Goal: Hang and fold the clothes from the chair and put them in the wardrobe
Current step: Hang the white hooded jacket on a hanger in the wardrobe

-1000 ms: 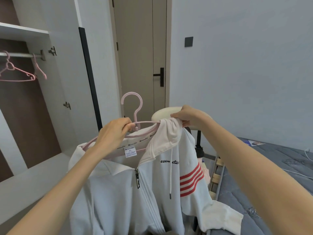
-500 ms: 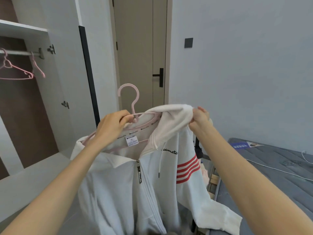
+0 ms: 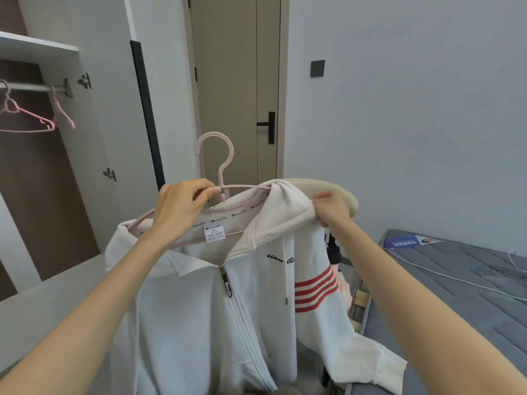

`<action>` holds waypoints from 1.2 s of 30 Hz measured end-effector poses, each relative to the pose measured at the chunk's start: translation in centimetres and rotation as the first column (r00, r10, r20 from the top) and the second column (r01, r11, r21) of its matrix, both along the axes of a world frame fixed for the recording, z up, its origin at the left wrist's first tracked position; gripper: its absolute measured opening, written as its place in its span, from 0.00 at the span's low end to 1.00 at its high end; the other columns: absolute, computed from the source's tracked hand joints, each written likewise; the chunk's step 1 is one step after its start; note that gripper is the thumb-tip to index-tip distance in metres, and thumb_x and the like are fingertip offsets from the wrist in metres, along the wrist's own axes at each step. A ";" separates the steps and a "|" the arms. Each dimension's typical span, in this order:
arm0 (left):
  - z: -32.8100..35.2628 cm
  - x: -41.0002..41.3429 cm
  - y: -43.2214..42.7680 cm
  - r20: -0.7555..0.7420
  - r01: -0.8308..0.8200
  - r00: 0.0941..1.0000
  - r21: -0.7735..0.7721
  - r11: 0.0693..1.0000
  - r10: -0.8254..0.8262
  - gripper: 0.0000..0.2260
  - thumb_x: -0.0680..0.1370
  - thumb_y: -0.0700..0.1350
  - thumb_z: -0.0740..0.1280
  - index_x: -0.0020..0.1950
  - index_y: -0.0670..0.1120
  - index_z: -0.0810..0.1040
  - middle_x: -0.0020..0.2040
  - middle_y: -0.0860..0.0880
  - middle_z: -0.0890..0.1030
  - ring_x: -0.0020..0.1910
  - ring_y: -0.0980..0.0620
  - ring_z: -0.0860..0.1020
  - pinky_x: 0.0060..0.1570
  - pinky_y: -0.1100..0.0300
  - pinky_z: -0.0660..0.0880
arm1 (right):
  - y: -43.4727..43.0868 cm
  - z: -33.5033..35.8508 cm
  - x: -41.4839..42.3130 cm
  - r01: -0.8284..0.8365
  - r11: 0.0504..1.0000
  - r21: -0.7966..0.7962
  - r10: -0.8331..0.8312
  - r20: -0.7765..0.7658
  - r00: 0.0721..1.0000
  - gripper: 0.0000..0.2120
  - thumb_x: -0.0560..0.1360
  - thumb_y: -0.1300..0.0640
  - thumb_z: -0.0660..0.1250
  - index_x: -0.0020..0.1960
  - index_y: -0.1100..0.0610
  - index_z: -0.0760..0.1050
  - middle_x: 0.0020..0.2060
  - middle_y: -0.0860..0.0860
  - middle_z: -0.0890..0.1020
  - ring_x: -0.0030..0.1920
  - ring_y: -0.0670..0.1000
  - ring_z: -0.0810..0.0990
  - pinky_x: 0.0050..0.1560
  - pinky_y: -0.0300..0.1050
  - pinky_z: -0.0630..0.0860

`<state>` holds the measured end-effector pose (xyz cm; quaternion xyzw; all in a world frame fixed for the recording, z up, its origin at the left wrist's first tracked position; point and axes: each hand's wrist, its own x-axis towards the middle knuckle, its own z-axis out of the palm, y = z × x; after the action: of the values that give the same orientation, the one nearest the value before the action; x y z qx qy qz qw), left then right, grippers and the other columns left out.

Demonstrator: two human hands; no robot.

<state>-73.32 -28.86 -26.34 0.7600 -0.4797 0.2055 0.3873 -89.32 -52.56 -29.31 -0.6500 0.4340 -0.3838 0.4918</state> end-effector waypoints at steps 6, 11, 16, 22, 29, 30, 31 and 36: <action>-0.5 -0.1 -0.8 -0.058 0.015 0.998 0.074 0.997 -0.011 0.13 0.81 0.52 0.61 0.40 0.55 0.81 0.26 0.66 0.73 0.29 0.58 0.69 0.53 0.53 0.62 | 2.9 1.0 0.3 -0.202 0.721 -0.663 0.084 -0.206 0.975 0.18 0.74 0.68 0.55 0.56 0.56 0.79 0.58 0.54 0.75 0.62 0.54 0.68 0.58 0.39 0.63; -0.8 0.0 -1.7 -0.165 0.080 0.984 0.059 0.995 -0.069 0.11 0.77 0.53 0.66 0.39 0.50 0.77 0.25 0.56 0.71 0.29 0.61 0.70 0.53 0.52 0.65 | 7.1 2.8 1.3 -0.598 0.499 -0.627 0.244 -0.561 0.791 0.12 0.78 0.58 0.55 0.51 0.52 0.77 0.45 0.47 0.81 0.47 0.52 0.77 0.43 0.48 0.72; -1.0 0.0 -1.8 -0.165 0.114 0.981 0.069 0.991 -0.101 0.08 0.76 0.54 0.68 0.43 0.51 0.77 0.34 0.59 0.77 0.34 0.66 0.72 0.51 0.51 0.69 | 6.9 2.2 1.4 -0.585 0.437 -0.683 0.175 -0.573 0.801 0.10 0.81 0.57 0.55 0.50 0.51 0.75 0.42 0.48 0.81 0.44 0.54 0.77 0.39 0.47 0.65; -2.4 2.8 1.2 0.004 -0.328 0.944 0.072 0.942 0.328 0.15 0.77 0.53 0.67 0.62 0.49 0.75 0.60 0.50 0.75 0.62 0.44 0.68 0.56 0.50 0.64 | 5.7 3.1 -0.1 -0.411 0.519 -0.750 0.081 -0.435 0.897 0.10 0.80 0.59 0.58 0.50 0.52 0.78 0.42 0.45 0.83 0.45 0.53 0.80 0.45 0.51 0.74; -0.7 3.5 0.8 -0.210 -0.413 0.889 0.015 0.910 0.407 0.19 0.79 0.59 0.59 0.54 0.43 0.72 0.52 0.44 0.78 0.51 0.40 0.76 0.45 0.51 0.71 | 6.1 5.0 -0.6 -0.251 0.511 -0.822 -0.031 -0.310 0.950 0.12 0.80 0.60 0.56 0.51 0.52 0.78 0.43 0.45 0.83 0.46 0.55 0.79 0.48 0.53 0.72; -0.3 3.4 0.5 -0.182 -0.412 0.896 0.003 0.911 0.406 0.18 0.79 0.58 0.60 0.52 0.42 0.71 0.50 0.44 0.78 0.49 0.40 0.76 0.45 0.51 0.71 | 6.2 5.2 -0.7 -0.243 0.512 -0.824 -0.029 -0.298 0.954 0.13 0.80 0.60 0.56 0.51 0.51 0.78 0.43 0.45 0.82 0.46 0.55 0.79 0.48 0.53 0.72; 0.0 3.4 0.3 -0.154 -0.406 0.903 -0.003 0.914 0.401 0.16 0.79 0.56 0.61 0.51 0.42 0.71 0.48 0.44 0.78 0.47 0.40 0.76 0.44 0.51 0.71 | 6.3 5.2 -0.8 -0.237 0.511 -0.826 -0.026 -0.290 0.957 0.13 0.80 0.60 0.55 0.51 0.51 0.78 0.43 0.44 0.82 0.46 0.55 0.78 0.48 0.53 0.72; 0.3 3.8 -0.5 -0.091 -0.358 0.931 -0.021 0.933 0.355 0.06 0.78 0.41 0.59 0.47 0.39 0.72 0.44 0.40 0.78 0.41 0.41 0.72 0.39 0.52 0.66 | 6.4 4.8 -1.7 -0.233 0.507 -0.830 -0.044 -0.296 0.954 0.12 0.80 0.60 0.55 0.51 0.52 0.77 0.43 0.44 0.82 0.46 0.54 0.78 0.47 0.52 0.72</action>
<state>-69.57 -29.38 -26.04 0.8351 -0.3130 0.2486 0.3779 -90.98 -46.14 -24.49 -0.8774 0.2157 -0.4242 0.0607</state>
